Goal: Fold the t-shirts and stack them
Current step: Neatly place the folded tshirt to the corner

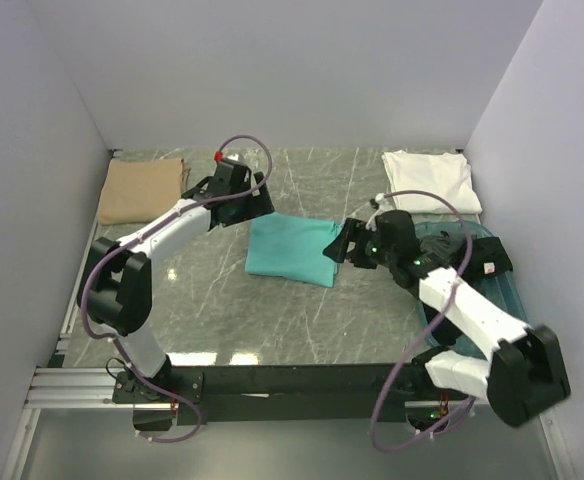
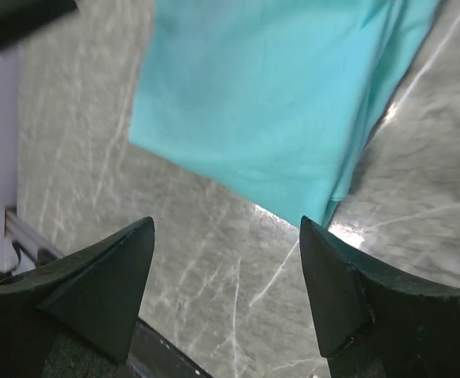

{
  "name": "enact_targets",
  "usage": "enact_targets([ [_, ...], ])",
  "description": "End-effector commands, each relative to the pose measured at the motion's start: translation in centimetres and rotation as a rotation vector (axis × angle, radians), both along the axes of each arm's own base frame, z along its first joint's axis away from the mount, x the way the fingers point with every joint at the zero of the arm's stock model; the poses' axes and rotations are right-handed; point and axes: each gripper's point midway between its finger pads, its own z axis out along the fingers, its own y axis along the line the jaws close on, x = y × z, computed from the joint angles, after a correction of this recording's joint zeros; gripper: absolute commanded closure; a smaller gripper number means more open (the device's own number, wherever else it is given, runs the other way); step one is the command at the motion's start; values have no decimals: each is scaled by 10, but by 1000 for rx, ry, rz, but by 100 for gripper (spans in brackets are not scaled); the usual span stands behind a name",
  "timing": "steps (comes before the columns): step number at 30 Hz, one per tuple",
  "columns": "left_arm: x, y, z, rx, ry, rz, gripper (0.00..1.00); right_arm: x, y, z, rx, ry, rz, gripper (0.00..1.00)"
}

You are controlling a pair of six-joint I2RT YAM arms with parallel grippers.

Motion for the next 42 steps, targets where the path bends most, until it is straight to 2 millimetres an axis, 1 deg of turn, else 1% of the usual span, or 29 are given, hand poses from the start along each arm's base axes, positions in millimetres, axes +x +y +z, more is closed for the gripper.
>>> enact_targets([
  [1, -12, 17, -15, 67, 35, 40, 1, -4, -35, 5, -87, -45, -156, 19],
  [2, -16, 20, -22, 77, 55, 53, 1, -4, -47, 3, -117, -53, -215, 19],
  [3, -18, 21, -26, 83, 67, 56, 1, -10, -55, 11, -120, -72, -241, 18],
  [5, -19, 23, -39, 102, 97, 63, 1, -15, -69, 15, -140, -90, -300, 17],
  [6, -19, 23, -41, 103, 103, 62, 1, -20, -81, 20, -161, -109, -346, 16],
  [7, -19, 23, -50, 112, 123, 56, 1, -22, -87, 23, -168, -120, -370, 15],
  [8, -19, 21, -53, 116, 132, 50, 1, -25, -92, 22, -179, -129, -385, 13],
  [9, -18, 19, -56, 114, 140, 45, 1, -27, -102, 28, -184, -163, -427, 11],
  [10, -18, 18, -63, 120, 154, 35, 1, -29, -107, 30, -186, -174, -449, 9],
  [11, -16, 16, -65, 122, 159, 25, 1, -32, -110, 27, -186, -175, -462, 6],
  [12, -16, 16, -72, 132, 173, 20, 1, -35, -115, 32, -178, -199, -481, 4],
  [14, -13, 14, -78, 138, 188, 11, 3, -39, -118, 29, -171, -207, -494, 0],
  [15, -13, 12, -81, 137, 197, 5, 3, -41, -120, 33, -156, -226, -503, 0],
  [16, -14, 11, -91, 142, 218, -1, 6, -42, -123, 31, -165, -230, -515, 0],
  [18, -14, 5, -94, 134, 232, -15, 8, -45, -126, 33, -158, -247, -525, 0],
  [20, -16, -1, -101, 148, 242, -29, 14, -48, -130, 34, -165, -257, -535, 0],
  [22, -19, -7, -108, 183, 242, -38, 21, -49, -133, 31, -180, -255, -542, 0],
  [23, -21, -8, -109, 206, 245, -42, 23, -50, -136, 31, -190, -256, -550, 0],
  [24, -22, -10, -111, 224, 249, -43, 25, -50, -137, 30, -199, -255, -551, 0],
  [25, -25, -11, -118, 263, 252, -46, 26, -50, -138, 30, -203, -253, -553, 0],
  [27, -29, -12, -122, 295, 264, -44, 27, -50, -139, 28, -217, -251, -551, 0],
  [28, -31, -12, -129, 321, 273, -43, 28, -50, -139, 27, -221, -249, -549, 0],
  [30, -32, -12, -131, 337, 281, -33, 31, -50, -139, 24, -232, -241, -543, 0],
  [34, -36, -10, -139, 414, 280, -4, 41, -50, -140, 22, -242, -244, -542, 0],
  [36, -32, -5, -137, 458, 268, 29, 47, -50, -139, 22, -244, -246, -535, 0],
  [37, -36, -2, -142, 489, 285, 37, 53, -49, -140, 21, -247, -247, -535, 0],
  [39, -30, 2, -139, 524, 270, 61, 58, -48, -139, 24, -241, -261, -533, 0],
  [40, -29, 2, -139, 542, 269, 65, 72, -48, -140, 22, -243, -260, -536, 0],
  [42, -26, 9, -138, 581, 263, 86, 86, -48, -140, 23, -241, -265, -537, 0],
])
